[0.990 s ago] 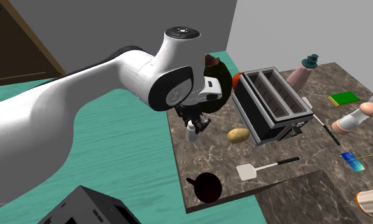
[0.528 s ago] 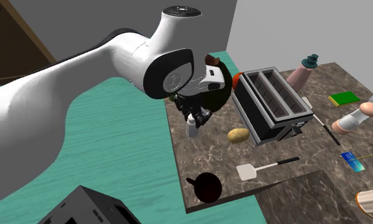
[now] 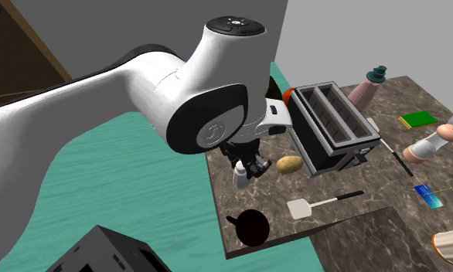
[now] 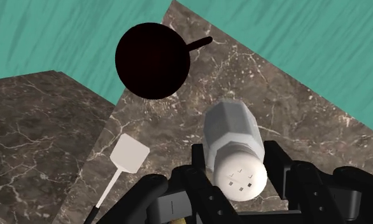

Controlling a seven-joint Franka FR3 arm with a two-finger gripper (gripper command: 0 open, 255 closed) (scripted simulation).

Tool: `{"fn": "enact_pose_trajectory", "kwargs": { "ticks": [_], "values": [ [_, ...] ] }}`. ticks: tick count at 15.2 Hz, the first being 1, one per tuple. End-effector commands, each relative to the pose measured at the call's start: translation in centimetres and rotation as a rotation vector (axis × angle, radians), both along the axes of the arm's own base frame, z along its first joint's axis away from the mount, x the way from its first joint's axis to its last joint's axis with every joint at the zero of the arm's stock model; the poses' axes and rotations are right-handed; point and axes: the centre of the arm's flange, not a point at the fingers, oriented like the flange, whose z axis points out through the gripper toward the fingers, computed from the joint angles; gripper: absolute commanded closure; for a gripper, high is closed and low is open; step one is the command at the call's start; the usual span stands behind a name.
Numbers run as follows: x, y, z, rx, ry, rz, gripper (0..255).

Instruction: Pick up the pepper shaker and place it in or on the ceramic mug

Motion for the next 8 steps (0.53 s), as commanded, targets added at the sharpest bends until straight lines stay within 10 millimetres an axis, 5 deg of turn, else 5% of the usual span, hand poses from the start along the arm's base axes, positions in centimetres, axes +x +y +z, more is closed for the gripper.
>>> {"fn": "enact_pose_trajectory", "kwargs": {
  "ticks": [1,6,8],
  "values": [
    [-1.7,-1.9,0.2,0.001,0.0,0.001,255],
    [-5.7,-7.0,1.2,0.001,0.0,0.001,255],
    [-6.1,-7.5,0.7,0.001,0.0,0.001,255]
  ]
}}
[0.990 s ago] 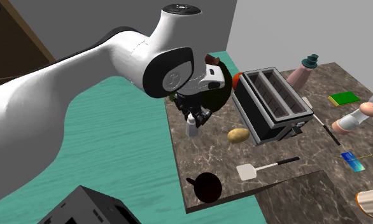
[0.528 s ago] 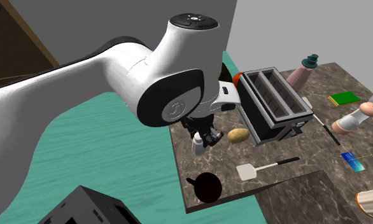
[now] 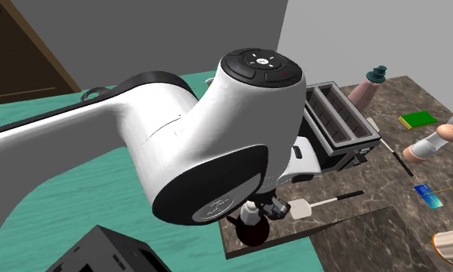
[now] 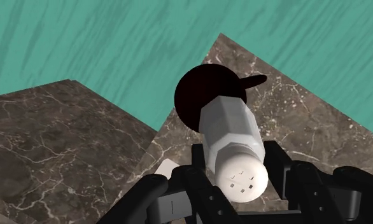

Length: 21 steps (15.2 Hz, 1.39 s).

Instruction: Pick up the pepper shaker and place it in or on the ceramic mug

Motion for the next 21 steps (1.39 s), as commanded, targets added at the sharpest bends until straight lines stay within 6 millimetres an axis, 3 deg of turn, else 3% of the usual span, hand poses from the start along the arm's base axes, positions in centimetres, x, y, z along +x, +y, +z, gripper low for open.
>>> {"fn": "enact_pose_trajectory", "kwargs": {
  "ticks": [1,16,21],
  "values": [
    [-0.3,-0.4,-0.8,0.0,0.0,0.001,255],
    [-0.3,-0.4,-9.2,0.0,0.0,0.001,255],
    [-0.3,-0.4,-9.2,0.0,0.0,0.001,255]
  ]
}}
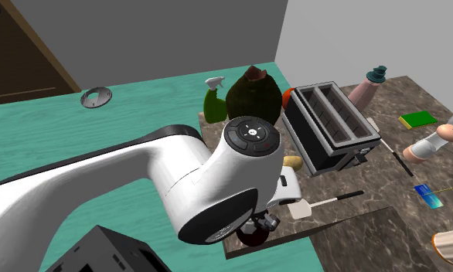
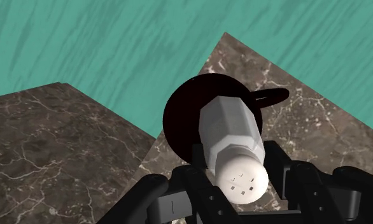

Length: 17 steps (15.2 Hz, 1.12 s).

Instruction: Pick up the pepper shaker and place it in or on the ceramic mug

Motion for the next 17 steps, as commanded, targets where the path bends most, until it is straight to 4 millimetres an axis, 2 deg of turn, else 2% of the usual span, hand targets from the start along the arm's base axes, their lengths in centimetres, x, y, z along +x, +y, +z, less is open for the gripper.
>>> {"fn": "enact_pose_trajectory", "kwargs": {
  "ticks": [1,3,4,9,13,17],
  "values": [
    [0.0,0.0,0.0,0.0,0.0,0.0,255],
    [0.0,0.0,0.0,0.0,0.0,0.0,255],
    [0.0,0.0,0.0,0.0,0.0,0.0,0],
    [0.0,0.0,0.0,0.0,0.0,0.0,0],
    [-0.1,0.5,5.0,0.0,0.0,0.0,0],
    [-0.1,0.5,5.0,0.0,0.0,0.0,0]
  ]
}}
